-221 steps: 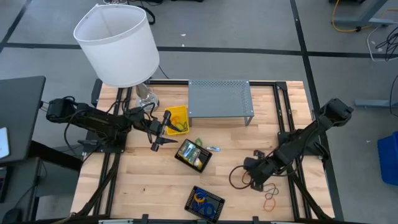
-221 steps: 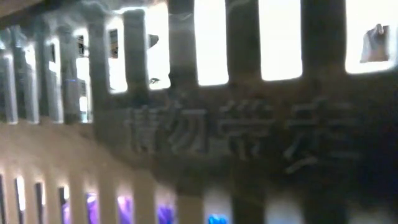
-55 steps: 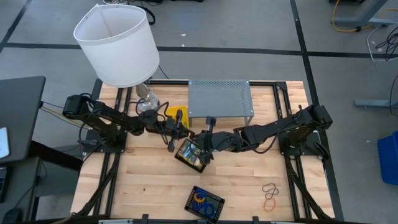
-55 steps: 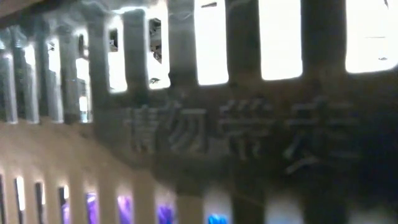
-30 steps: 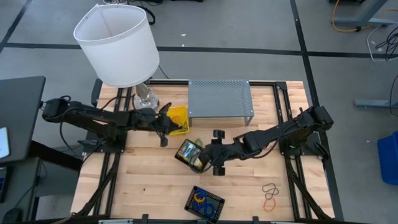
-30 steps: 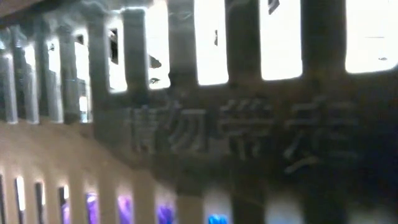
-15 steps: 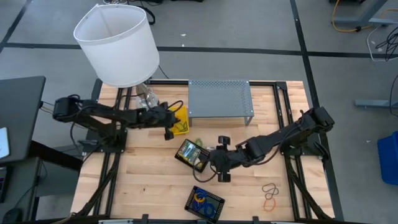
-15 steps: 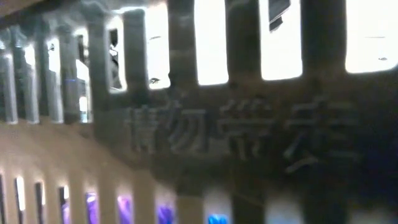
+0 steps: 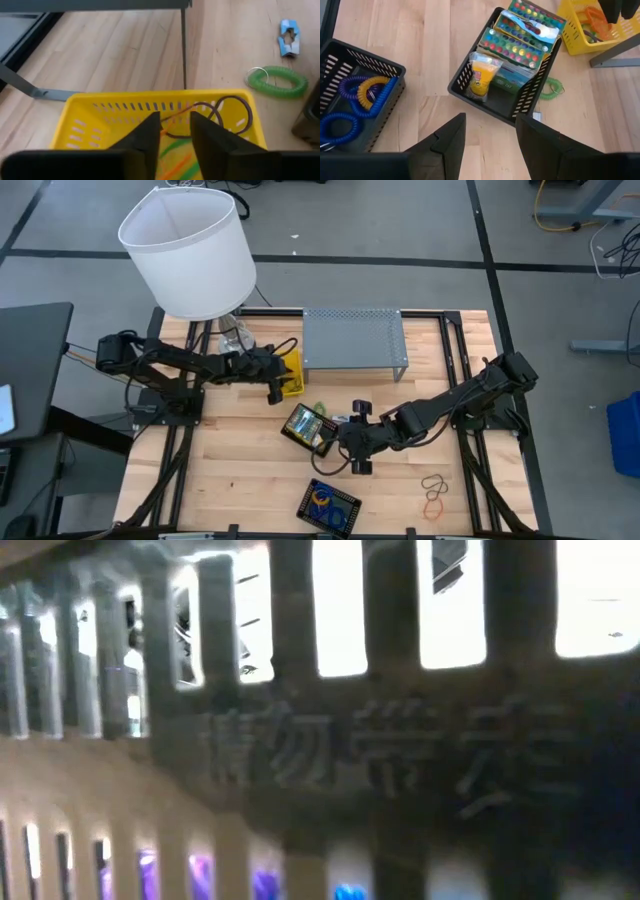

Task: Pick & Place Office Desk Supplies
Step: Put the top orange rubber band into the yellow bin, then put the orange rubber band into the yellow bin

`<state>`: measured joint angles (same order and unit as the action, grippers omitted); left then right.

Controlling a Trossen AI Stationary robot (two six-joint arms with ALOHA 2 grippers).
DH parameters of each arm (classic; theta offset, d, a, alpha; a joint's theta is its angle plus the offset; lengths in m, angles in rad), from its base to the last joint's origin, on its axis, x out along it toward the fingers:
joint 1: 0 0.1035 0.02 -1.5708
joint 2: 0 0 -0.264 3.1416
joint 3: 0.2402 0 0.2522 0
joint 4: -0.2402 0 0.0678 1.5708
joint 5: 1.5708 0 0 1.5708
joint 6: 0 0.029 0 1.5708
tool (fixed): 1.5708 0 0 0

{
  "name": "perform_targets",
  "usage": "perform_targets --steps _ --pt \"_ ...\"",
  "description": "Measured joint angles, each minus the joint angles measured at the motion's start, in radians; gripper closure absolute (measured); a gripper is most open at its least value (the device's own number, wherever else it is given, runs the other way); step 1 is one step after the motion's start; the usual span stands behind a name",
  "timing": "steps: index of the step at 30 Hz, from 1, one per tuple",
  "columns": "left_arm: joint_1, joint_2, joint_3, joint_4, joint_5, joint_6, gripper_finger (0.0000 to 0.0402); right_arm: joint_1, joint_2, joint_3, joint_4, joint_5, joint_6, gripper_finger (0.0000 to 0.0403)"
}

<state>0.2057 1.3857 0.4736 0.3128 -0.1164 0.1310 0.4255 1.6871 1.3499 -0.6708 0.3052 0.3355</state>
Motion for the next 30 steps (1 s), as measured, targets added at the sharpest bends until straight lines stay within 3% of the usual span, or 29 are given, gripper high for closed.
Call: perform_targets --steps 6,10,14,22,25,30 --pt "0.000 -0.002 0.000 -0.022 -0.021 0.006 0.0193 0.000 0.000 0.000 -0.014 -0.013 0.000 0.0222" --pt "-0.002 -0.041 0.000 0.000 0.000 0.021 0.0151 0.000 0.000 0.000 -0.046 -0.046 0.026 0.0222" --pt "-0.003 -0.113 0.000 0.028 0.141 0.031 0.0139 0.008 0.000 0.000 -0.132 -0.109 0.089 0.0222" --pt "-0.051 -0.212 0.000 0.188 0.570 0.034 0.0141 0.082 0.000 0.000 -0.287 -0.261 0.268 0.0222" --pt "-0.096 -0.208 0.000 0.267 0.642 0.039 0.0141 0.130 0.000 0.000 -0.310 -0.280 0.335 0.0222" --pt "-0.168 -0.180 0.000 0.399 0.680 0.066 0.0141 0.217 0.000 -0.077 -0.250 -0.295 0.475 0.0222"
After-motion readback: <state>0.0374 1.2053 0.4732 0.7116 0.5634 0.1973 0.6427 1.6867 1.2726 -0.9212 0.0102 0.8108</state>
